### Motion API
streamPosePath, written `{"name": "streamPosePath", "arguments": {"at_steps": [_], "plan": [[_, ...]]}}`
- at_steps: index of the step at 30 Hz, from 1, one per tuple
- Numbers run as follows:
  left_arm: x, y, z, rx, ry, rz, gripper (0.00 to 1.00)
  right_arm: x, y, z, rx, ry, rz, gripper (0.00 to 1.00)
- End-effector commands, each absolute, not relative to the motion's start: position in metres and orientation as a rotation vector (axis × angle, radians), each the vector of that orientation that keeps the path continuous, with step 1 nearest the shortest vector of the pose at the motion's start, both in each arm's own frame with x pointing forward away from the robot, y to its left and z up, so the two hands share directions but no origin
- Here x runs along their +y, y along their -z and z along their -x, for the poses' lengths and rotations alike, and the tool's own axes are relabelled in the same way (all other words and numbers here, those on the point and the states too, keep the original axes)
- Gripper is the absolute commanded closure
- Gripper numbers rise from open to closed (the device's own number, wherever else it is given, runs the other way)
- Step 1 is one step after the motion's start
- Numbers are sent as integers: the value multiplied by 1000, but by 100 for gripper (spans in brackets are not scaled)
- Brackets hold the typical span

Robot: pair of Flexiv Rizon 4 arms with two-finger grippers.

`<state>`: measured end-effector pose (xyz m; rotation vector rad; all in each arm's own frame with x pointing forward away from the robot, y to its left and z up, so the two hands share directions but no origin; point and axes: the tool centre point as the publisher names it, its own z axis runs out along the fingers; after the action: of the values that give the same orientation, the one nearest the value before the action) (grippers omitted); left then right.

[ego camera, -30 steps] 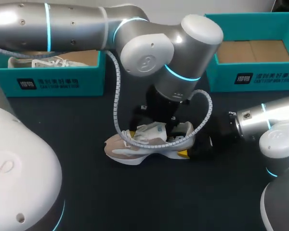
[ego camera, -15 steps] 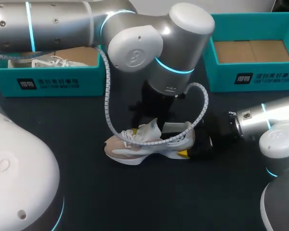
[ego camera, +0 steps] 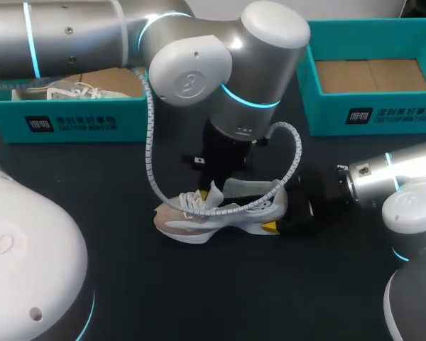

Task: Take the shoe out of the shoebox, open the shoe tongue, remove and reinsert the insole, then place the shoe into the shoebox

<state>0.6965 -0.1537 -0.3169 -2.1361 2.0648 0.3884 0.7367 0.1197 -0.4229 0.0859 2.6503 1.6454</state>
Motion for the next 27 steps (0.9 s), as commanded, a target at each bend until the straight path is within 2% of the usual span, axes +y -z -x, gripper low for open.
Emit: {"name": "streamPosePath", "arguments": {"at_steps": [1, 8, 12, 17, 27], "plan": [[-134, 318, -693, 2067, -360, 2153, 100, 125, 427, -737, 2654, -1639, -89, 100], [-111, 329, -693, 2037, -329, 2165, 100, 125, 427, -737, 2654, -1639, -89, 100], [-102, 336, -691, 2016, -338, 2171, 82, 125, 427, -737, 2654, -1639, -89, 100], [-87, 348, -691, 1989, -379, 2180, 53, 125, 427, -737, 2654, -1639, -89, 100], [-59, 366, -696, 1880, -480, 2277, 51, 125, 427, -737, 2654, -1639, -89, 100]]}}
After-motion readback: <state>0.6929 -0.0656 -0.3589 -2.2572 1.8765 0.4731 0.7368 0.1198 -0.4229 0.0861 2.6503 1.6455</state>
